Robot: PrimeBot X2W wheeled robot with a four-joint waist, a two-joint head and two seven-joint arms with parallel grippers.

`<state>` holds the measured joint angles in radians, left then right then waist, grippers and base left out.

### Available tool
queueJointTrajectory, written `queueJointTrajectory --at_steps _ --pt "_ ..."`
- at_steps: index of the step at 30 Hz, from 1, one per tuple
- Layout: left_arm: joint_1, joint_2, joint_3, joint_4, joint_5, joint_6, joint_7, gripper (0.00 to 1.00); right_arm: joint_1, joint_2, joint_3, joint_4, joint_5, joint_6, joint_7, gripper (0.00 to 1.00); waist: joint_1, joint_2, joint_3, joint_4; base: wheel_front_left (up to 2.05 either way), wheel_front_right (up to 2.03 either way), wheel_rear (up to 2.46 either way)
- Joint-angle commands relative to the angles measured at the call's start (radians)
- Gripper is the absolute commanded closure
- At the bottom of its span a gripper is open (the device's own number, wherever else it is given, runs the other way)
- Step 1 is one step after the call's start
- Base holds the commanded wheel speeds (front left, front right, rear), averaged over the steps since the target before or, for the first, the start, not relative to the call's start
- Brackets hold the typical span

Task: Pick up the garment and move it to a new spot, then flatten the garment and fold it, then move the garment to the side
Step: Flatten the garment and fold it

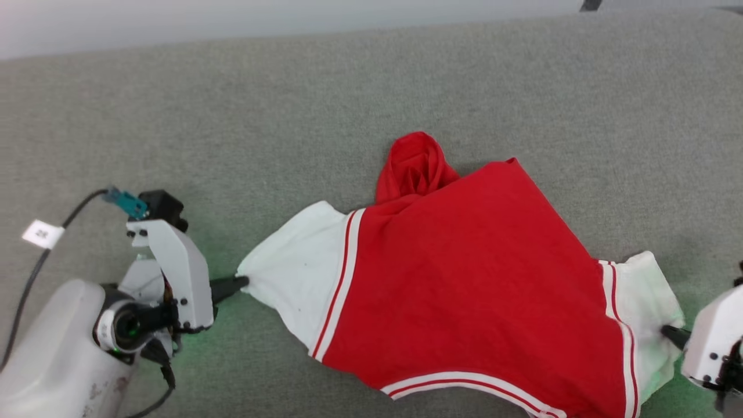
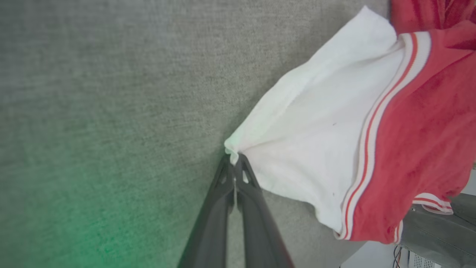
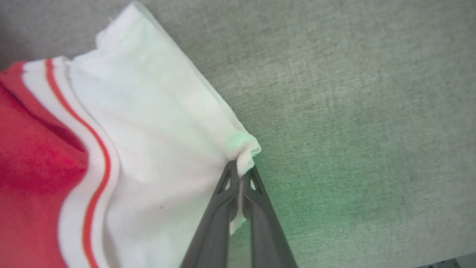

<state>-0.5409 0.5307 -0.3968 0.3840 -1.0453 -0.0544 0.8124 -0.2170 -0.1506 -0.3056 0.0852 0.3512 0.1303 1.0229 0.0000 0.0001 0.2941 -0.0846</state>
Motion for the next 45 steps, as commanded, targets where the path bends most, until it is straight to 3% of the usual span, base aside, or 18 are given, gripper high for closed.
queueJointTrajectory --at_steps 1,13,21,37,45 --pt "0.051 0.006 -0.017 0.024 0.012 0.0 0.01 1.0 -0.009 0.011 0.017 -0.006 0.015 0.001 0.004 1.0 0.0 -0.0001 -0.033 0.014 0.0 0.0 0.0" --pt "-0.058 0.025 -0.01 -0.012 0.05 0.01 -0.006 1.0 -0.171 -0.079 0.126 -0.064 0.099 0.001 -0.042 1.0 0.0 -0.0001 -0.186 0.081 0.0 0.0 0.0" --pt "-0.196 0.029 -0.003 0.0 0.105 0.008 -0.049 1.0 -0.356 -0.124 0.222 0.011 0.079 0.001 -0.198 1.0 0.0 -0.0001 -0.266 0.124 0.0 0.0 0.0" --pt "-0.563 -0.016 0.017 0.218 0.243 0.004 -0.273 1.0 -0.81 -0.158 0.433 0.393 0.02 0.0 -0.705 1.0 0.0 -0.0001 -0.313 0.171 0.0 0.0 0.0" --pt "-0.689 -0.044 0.017 0.347 0.277 -0.019 -0.389 1.0 -0.947 -0.163 0.507 0.61 0.024 0.0 -0.862 1.0 0.0 -0.0001 -0.308 0.184 0.0 0.0 0.0"
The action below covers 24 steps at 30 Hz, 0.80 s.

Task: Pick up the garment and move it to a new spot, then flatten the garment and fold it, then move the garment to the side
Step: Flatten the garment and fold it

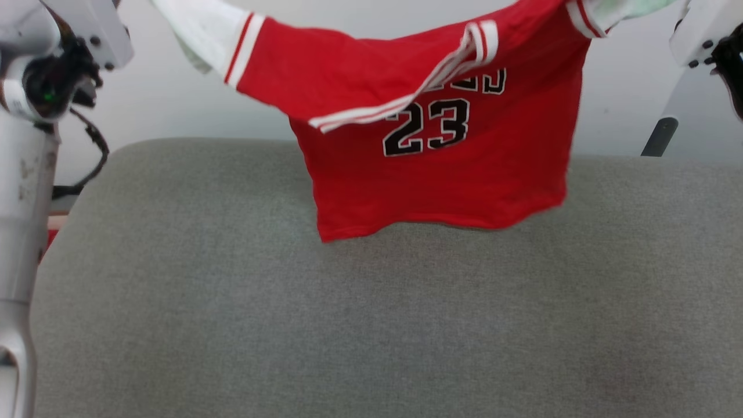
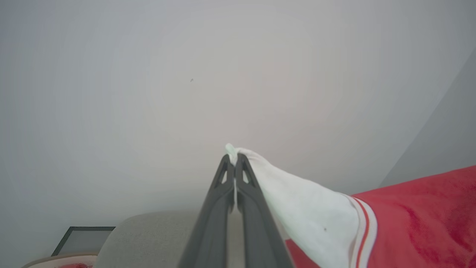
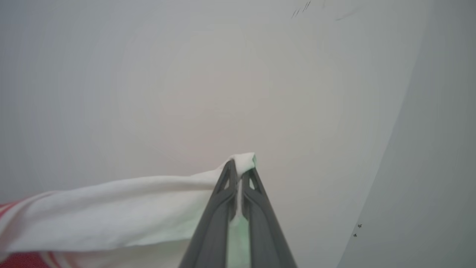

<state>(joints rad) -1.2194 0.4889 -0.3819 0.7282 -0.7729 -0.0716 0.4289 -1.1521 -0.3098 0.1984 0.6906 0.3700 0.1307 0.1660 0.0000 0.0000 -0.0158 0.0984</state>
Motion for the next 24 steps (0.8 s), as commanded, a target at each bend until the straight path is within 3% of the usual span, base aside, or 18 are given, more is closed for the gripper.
queueJointTrajectory --at_steps 1,7,13,21,24 --pt "-0.021 -0.004 0.002 0.018 0.007 -0.007 -0.018 1.0 -0.024 -0.006 0.014 0.025 0.007 0.0 -0.02 1.0 0.0 0.0 0.005 0.002 0.0 0.0 0.0" --pt "-0.076 -0.017 -0.001 0.07 0.013 -0.02 -0.059 1.0 -0.087 -0.021 0.052 0.096 0.019 0.0 -0.084 1.0 0.0 0.0 0.042 0.008 0.0 0.0 0.0" --pt "-0.162 -0.025 0.004 0.102 0.028 -0.023 -0.138 1.0 -0.187 -0.045 0.073 0.141 -0.013 0.0 -0.175 1.0 0.0 0.0 0.162 0.013 0.0 0.0 0.0" --pt "-0.325 -0.067 0.06 0.136 0.031 0.006 -0.36 1.0 -0.384 -0.052 0.042 0.21 -0.203 0.0 -0.386 1.0 0.0 0.0 0.376 0.018 0.0 0.0 0.0" --pt "-0.394 -0.092 0.083 0.155 0.021 -0.001 -0.445 1.0 -0.456 -0.041 0.019 0.201 -0.306 0.0 -0.423 1.0 0.0 0.0 0.449 0.026 0.0 0.0 0.0"
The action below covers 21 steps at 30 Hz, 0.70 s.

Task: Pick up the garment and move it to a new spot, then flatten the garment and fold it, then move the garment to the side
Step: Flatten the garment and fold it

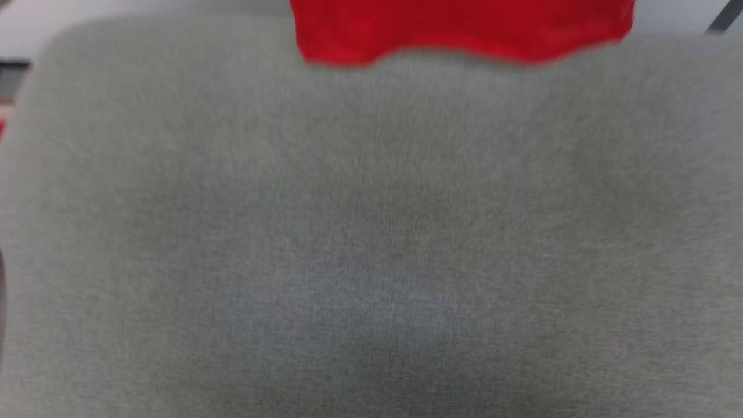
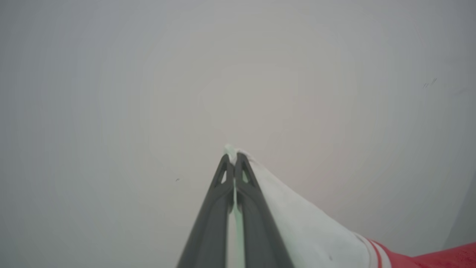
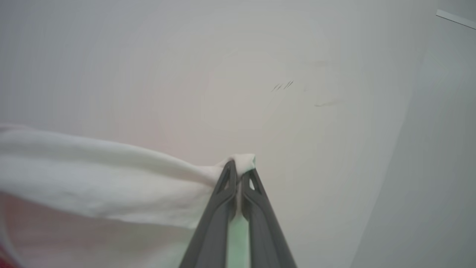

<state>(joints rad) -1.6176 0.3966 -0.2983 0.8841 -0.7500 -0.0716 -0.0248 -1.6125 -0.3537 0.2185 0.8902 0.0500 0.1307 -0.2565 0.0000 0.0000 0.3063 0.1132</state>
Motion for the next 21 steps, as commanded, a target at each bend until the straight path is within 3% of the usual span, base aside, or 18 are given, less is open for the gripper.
queueJointTrajectory --at_steps 1,9,15,21 --pt "-0.022 -0.004 0.004 0.001 0.001 -0.005 -0.021 1.0 -0.02 0.002 -0.005 -0.01 -0.023 0.0 -0.005 1.0 0.0 0.0 0.153 0.015 0.0 0.0 0.0" --pt "-0.17 -0.055 0.04 0.045 -0.03 -0.035 -0.174 1.0 -0.086 0.027 -0.035 -0.198 -0.228 0.0 -0.008 1.0 0.0 0.0 0.357 0.055 0.0 0.0 0.0" --pt "-0.163 -0.09 0.049 0.099 -0.049 -0.052 -0.219 1.0 -0.046 0.03 -0.053 -0.236 -0.282 0.0 -0.008 1.0 0.0 0.0 0.455 0.089 0.0 0.0 0.0" --pt "-0.128 -0.102 0.038 0.157 -0.06 -0.059 -0.233 1.0 0.014 0.047 -0.093 -0.21 -0.289 0.0 -0.008 1.0 0.0 0.0 0.478 0.102 0.0 0.0 0.0"
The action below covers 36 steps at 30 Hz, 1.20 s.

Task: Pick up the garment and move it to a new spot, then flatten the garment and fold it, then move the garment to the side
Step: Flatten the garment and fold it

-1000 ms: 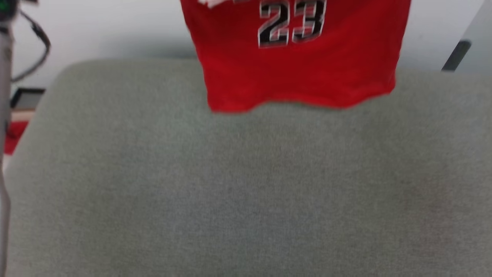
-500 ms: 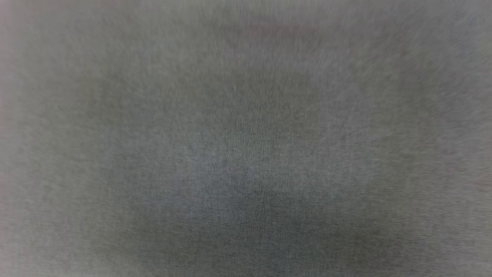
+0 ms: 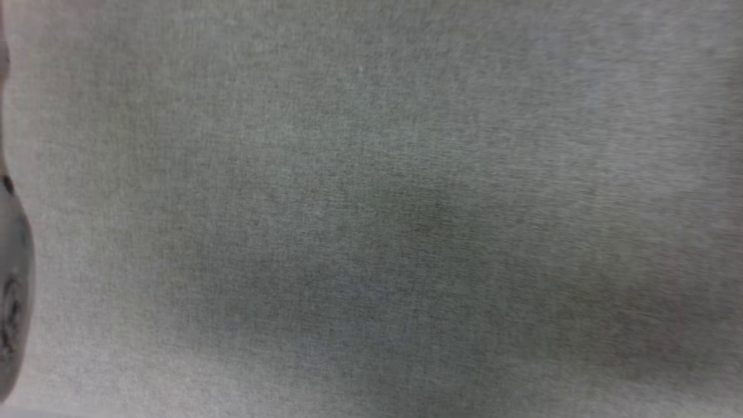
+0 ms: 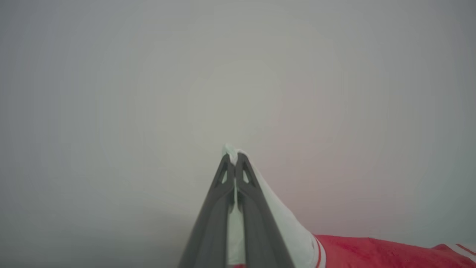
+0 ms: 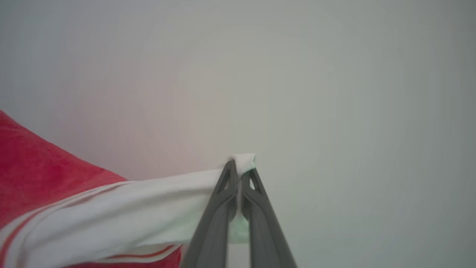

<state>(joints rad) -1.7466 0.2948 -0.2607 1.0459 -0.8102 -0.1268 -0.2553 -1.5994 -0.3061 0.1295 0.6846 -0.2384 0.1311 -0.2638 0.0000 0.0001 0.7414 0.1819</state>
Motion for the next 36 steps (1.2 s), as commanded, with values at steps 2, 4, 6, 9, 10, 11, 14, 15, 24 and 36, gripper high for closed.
queueJointTrajectory --at_steps 2,4,6,9,10,11,14,15,24,36 --pt "0.013 -0.007 -0.005 0.015 -0.006 -0.004 -0.005 1.0 0.015 -0.001 -0.011 0.0 0.005 -0.001 -0.001 1.0 0.0 -0.0001 0.037 0.036 0.0 0.0 0.0" --pt "0.026 -0.017 -0.014 0.03 -0.017 -0.005 -0.005 1.0 0.033 0.002 -0.019 0.007 0.022 -0.001 -0.001 1.0 0.0 -0.0001 0.025 0.041 0.0 0.0 0.0" --pt "0.048 -0.03 -0.031 0.044 -0.033 -0.005 0.025 1.0 0.052 -0.002 -0.019 0.018 0.039 -0.001 -0.001 1.0 0.0 -0.0001 0.004 0.044 0.0 0.0 0.0" --pt "0.083 -0.034 -0.062 0.046 -0.055 -0.004 0.077 1.0 0.078 -0.013 -0.019 0.054 0.087 -0.001 -0.001 1.0 0.0 -0.0001 -0.044 0.051 0.0 0.0 0.0" --pt "0.101 -0.034 -0.077 0.045 -0.057 -0.004 0.089 1.0 0.094 -0.019 -0.008 0.069 0.101 -0.001 -0.001 1.0 0.0 -0.0001 -0.065 0.054 0.0 0.0 0.0" --pt "0.119 -0.034 -0.092 0.043 -0.059 -0.004 0.104 1.0 0.107 -0.019 -0.01 0.086 0.132 -0.001 -0.001 1.0 0.0 -0.0001 -0.086 0.056 0.0 0.0 0.0" --pt "0.18 -0.025 -0.137 0.035 -0.064 -0.004 0.15 1.0 0.156 -0.024 0.025 0.147 0.212 -0.001 0.003 1.0 0.0 -0.0001 -0.161 0.055 0.0 0.0 0.0" --pt "0.203 -0.02 -0.154 0.028 -0.063 -0.004 0.159 1.0 0.171 -0.026 0.038 0.162 0.248 -0.001 0.013 1.0 0.0 -0.0001 -0.187 0.054 0.0 0.0 0.0" --pt "0.458 0.048 -0.279 -0.048 -0.092 -0.004 0.218 1.0 0.423 -0.116 0.23 0.134 0.584 -0.001 0.196 1.0 0.0 -0.0001 -0.428 0.033 0.0 0.0 0.0" --pt "0.826 0.17 -0.335 -0.22 -0.158 0.003 0.268 1.0 0.901 -0.344 0.328 -0.195 0.916 -0.001 0.413 1.0 0.0 -0.0001 -0.656 0.021 0.0 0.0 0.0"
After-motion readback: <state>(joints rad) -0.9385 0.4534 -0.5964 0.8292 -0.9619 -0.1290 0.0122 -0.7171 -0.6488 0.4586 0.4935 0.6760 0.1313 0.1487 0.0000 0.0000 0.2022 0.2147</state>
